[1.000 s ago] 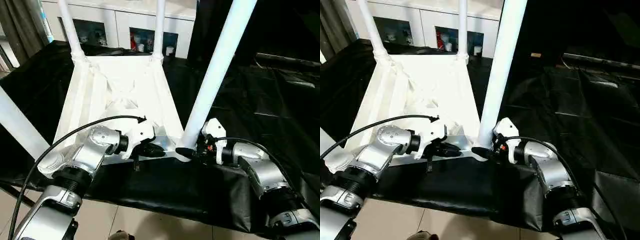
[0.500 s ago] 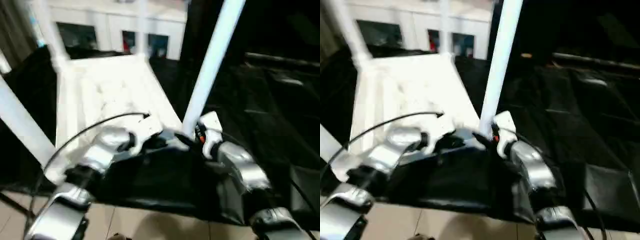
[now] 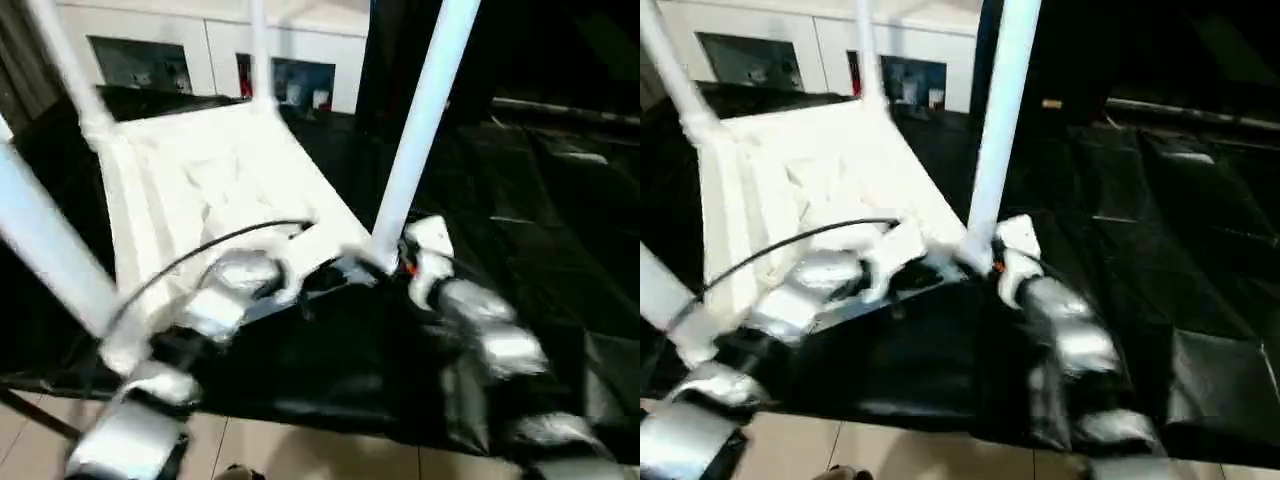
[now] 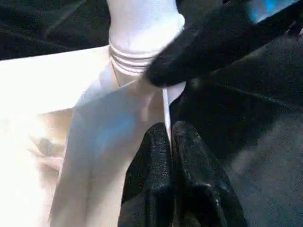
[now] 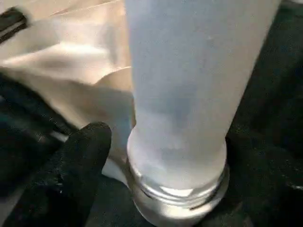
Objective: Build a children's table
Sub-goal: Rotate leg to tighten
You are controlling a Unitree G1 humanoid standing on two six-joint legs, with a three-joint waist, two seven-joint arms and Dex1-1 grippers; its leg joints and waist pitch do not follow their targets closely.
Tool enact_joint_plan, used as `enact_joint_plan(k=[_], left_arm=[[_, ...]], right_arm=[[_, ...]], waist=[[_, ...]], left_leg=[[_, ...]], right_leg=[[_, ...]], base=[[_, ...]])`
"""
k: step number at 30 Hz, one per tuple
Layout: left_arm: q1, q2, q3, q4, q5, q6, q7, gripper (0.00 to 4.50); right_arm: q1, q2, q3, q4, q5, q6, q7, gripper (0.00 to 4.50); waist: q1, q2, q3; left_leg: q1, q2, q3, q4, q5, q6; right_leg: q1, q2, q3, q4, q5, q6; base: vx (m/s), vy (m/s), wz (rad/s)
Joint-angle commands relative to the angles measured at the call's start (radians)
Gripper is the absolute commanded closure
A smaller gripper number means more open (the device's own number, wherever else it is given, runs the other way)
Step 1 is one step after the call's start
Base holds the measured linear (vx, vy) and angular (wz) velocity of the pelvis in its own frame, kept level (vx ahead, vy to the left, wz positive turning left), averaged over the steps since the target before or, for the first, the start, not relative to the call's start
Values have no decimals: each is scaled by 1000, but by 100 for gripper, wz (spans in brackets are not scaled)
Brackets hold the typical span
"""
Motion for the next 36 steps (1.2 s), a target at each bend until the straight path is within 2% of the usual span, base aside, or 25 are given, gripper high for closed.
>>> enact_joint_plan(k=[1, 3, 6, 10, 13, 16, 17, 21, 22, 24, 25, 29, 31, 33, 35, 36], left_arm=[[21, 5, -38, -28, -24, -20, -93, 450], [35, 38, -41, -52, -41, -31, -153, 450], [44, 68, -31, -70, -59, -24, -197, 450], [47, 74, -27, -77, -66, -19, -211, 450], [51, 82, -26, -84, -72, -20, -215, 450], [52, 84, -24, -89, -75, -18, -219, 450], [52, 84, -24, -89, -76, -17, -220, 450], [49, 85, -23, -85, -77, -17, -222, 450], [49, 85, -24, -85, -78, -15, -224, 450], [51, 86, -25, -87, -78, -12, -226, 450], [53, 88, -26, -89, -80, -8, -230, 450], [59, 94, -31, -95, -77, 2, -237, 450], [66, 100, -39, -101, -72, 21, -246, 450], [63, 76, -51, -84, -43, 36, -198, 450], [48, 43, -55, -60, -18, 47, -132, 450], [34, 16, -55, -40, -4, 54, -86, 450]], right_arm=[[9, -27, 46, -66, 33, 15, 119, 44], [23, -73, 53, -89, 43, 25, 196, 44], [28, -111, 59, -91, 34, 25, 257, 44], [28, -118, 71, -82, 15, 15, 268, 44], [32, -132, 95, -90, 7, 22, 280, 69], [28, -126, 87, -84, 15, 27, 282, 87], [27, -125, 86, -83, 16, 27, 282, 112], [24, -120, 81, -80, 25, 28, 292, 133], [24, -121, 82, -79, 26, 28, 293, 155], [26, -123, 84, -82, 29, 30, 298, 170], [29, -124, 86, -85, 31, 33, 302, 175], [36, -123, 90, -89, 38, 42, 316, 186], [38, -119, 93, -75, 21, 39, 293, 189], [28, -80, 79, -25, -15, 33, 177, 190], [18, -44, 70, 10, -41, 24, 78, 191], [10, -15, 58, 27, -47, 29, 17, 191]], waist=[[5, -3, -54], [6, -1, -54], [11, 0, -55], [22, -3, -56], [26, -5, -58], [26, -5, -59], [26, -5, -59], [26, -3, -60], [26, -5, -60], [26, -5, -60], [26, -7, -60], [27, -6, -61], [27, -7, -61], [24, -6, -60], [18, -5, -54], [10, -5, -42]], left_leg=[[35, 74, -43, -65, -199, 53], [37, 76, -43, -67, -215, 40], [40, 76, -41, -67, -203, 33], [39, 74, -39, -64, -177, 32], [39, 74, -39, -62, -158, 38], [37, 72, -38, -60, -144, 48], [37, 72, -38, -60, -145, 49], [37, 73, -39, -60, -145, 48], [36, 73, -39, -59, -143, 49], [36, 73, -39, -59, -137, 52], [36, 72, -38, -58, -138, 53], [35, 72, -38, -57, -127, 58], [36, 73, -38, -57, -127, 59], [36, 72, -38, -57, -133, 53], [37, 73, -39, -64, -177, 28], [45, 73, -44, -75, -295, -25]], right_leg=[[30, -83, 45, -79, -40, -239], [27, -82, 46, -80, -63, -237], [23, -79, 45, -74, -35, -247], [23, -82, 46, -71, -9, -251], [26, -82, 45, -67, 17, -250], [27, -81, 45, -65, 37, -253], [26, -82, 45, -65, 36, -254], [26, -81, 44, -64, 35, -256], [26, -80, 43, -63, 38, -256], [26, -80, 43, -62, 45, -257], [27, -81, 43, -63, 43, -257], [28, -80, 43, -60, 51, -258], [27, -80, 43, -60, 53, -260], [25, -81, 43, -62, 35, -259], [19, -80, 44, -70, -28, -255], [13, -83, 45, -89, -206, -232]], base=[[0, 0, 0], [0, 0, 0], [0, 0, 0], [0, 0, 0], [0, 0, 0], [0, 0, 0], [0, 0, 0], [0, 0, 0], [0, 0, 0], [0, 0, 0], [0, 0, 0], [0, 0, 0], [0, 0, 0], [0, 0, 0], [0, 0, 0], [0, 0, 0]])
